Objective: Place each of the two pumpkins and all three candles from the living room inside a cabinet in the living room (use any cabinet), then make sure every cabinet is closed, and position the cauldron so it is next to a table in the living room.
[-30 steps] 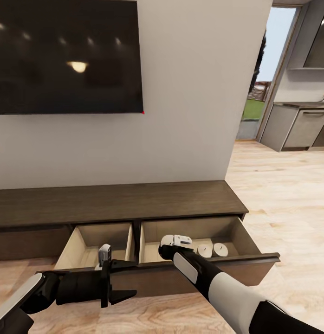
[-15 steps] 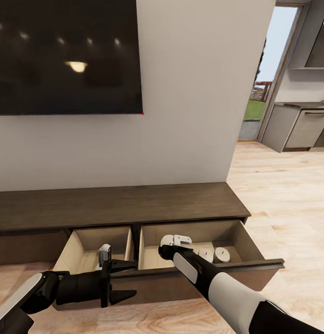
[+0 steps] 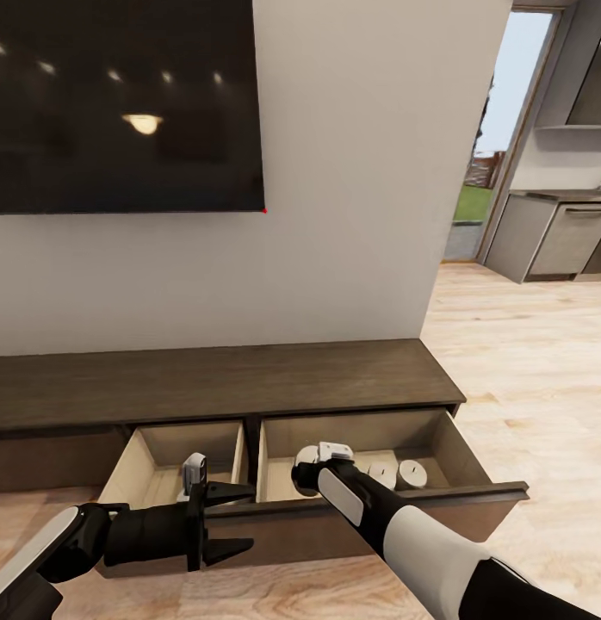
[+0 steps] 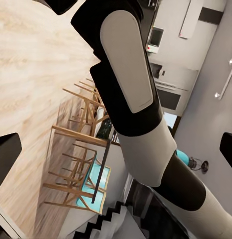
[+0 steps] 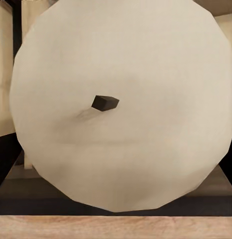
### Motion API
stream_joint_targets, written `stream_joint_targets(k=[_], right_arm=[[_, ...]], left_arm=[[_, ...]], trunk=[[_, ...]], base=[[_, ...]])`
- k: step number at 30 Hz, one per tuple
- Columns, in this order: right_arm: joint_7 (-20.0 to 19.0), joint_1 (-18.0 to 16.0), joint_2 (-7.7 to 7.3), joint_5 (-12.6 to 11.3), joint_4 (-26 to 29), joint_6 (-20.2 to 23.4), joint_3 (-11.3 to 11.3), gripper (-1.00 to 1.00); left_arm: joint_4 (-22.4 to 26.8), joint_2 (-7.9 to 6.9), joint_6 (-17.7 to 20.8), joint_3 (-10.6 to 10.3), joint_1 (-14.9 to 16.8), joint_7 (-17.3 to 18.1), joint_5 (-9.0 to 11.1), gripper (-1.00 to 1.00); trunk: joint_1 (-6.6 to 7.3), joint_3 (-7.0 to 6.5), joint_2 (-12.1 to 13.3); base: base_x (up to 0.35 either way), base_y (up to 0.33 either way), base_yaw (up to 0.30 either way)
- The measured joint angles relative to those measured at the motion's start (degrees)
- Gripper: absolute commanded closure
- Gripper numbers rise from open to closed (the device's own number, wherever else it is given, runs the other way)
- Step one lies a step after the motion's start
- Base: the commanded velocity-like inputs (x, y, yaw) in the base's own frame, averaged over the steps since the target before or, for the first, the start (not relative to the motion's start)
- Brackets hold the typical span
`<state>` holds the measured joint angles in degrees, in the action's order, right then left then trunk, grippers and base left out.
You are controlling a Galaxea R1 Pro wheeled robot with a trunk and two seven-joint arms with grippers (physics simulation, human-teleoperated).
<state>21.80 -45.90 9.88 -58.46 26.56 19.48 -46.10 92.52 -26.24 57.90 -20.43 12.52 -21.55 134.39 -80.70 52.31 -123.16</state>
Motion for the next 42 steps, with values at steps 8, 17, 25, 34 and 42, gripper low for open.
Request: stream_joint_targets(k=[8, 17, 25, 34, 42], right_arm=[[0.2, 0.0, 0.09, 0.0, 0.1, -0.1, 0.0, 1.0], [0.2, 0.0, 0.09, -0.1, 0.1, -0.1, 0.0, 1.0], [0.2, 0.0, 0.09, 0.0, 0.1, -0.2, 0.0, 1.0], [0.2, 0.0, 0.09, -0.1, 0.1, -0.2, 0.0, 1.0], [0.2, 0.0, 0.1, 0.0, 0.1, -0.2, 0.0, 1.0]], left_arm=[[0.0, 0.0, 0.0, 0.0, 0.0, 0.0, 0.0, -1.0], [0.0, 0.0, 0.0, 0.0, 0.0, 0.0, 0.0, -1.0], [0.0, -0.06, 0.0, 0.1, -0.1, 0.0, 0.0, -1.0], [0.0, -0.04, 0.0, 0.1, -0.1, 0.0, 0.0, -1.0], [0.0, 0.0, 0.0, 0.1, -0.1, 0.0, 0.0, -1.0]], trunk=[[0.0, 0.0, 0.0], [-0.87, 0.72, -1.6], [-1.54, 1.26, -2.8], [-1.51, 1.26, -2.8], [-1.53, 1.26, -2.8]], base=[[0.0, 0.0, 0.0], [0.0, 0.0, 0.0], [0.0, 0.0, 0.0], [0.098, 0.0, 0.0], [0.075, 0.0, 0.0]])
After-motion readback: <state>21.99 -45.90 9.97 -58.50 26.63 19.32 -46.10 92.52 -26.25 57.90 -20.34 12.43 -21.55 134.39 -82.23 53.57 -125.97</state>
